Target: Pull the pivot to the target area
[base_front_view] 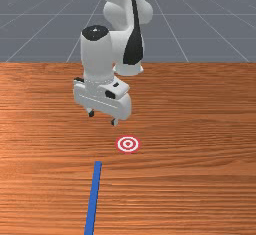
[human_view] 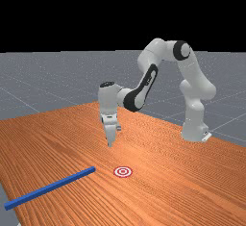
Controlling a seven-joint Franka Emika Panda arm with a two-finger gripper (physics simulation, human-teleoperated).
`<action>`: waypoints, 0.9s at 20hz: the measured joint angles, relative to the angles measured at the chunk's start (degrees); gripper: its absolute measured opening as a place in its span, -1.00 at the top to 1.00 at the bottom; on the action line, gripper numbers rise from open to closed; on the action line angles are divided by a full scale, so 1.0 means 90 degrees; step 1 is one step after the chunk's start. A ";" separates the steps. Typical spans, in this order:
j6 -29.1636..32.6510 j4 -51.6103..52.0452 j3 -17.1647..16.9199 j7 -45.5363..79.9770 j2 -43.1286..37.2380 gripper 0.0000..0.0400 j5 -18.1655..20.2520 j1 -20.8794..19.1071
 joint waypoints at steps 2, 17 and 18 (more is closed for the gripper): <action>-0.0041 0.0066 0.0212 -0.1337 0.0056 -1.00 -0.0147 -0.0292; -0.2608 0.6007 -0.0101 -0.1055 0.3391 -1.00 -0.0119 0.0126; -0.2850 0.6518 0.0174 -0.3123 0.3669 -1.00 -0.0385 0.0053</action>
